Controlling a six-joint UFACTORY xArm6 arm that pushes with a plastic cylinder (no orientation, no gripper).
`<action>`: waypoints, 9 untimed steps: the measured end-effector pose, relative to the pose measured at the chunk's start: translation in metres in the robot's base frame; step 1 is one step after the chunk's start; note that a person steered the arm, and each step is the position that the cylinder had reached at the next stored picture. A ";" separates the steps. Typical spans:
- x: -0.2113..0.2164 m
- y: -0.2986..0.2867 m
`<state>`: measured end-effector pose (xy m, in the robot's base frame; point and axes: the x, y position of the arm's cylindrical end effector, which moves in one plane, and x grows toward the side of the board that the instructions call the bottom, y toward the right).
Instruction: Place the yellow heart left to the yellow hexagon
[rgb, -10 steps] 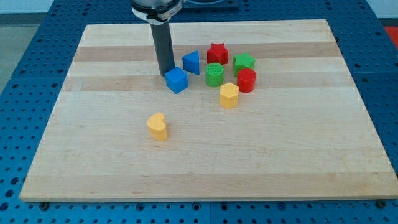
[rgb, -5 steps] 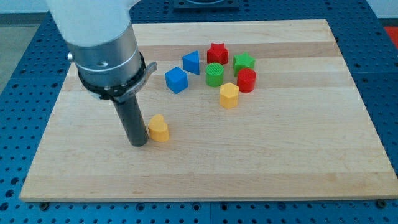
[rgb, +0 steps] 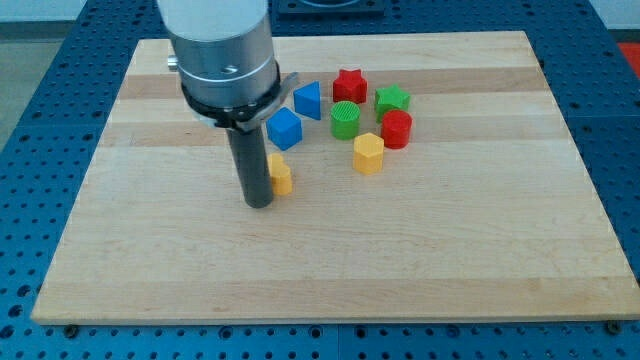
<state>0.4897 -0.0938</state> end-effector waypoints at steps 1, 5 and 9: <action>-0.002 -0.012; -0.022 0.051; -0.041 0.057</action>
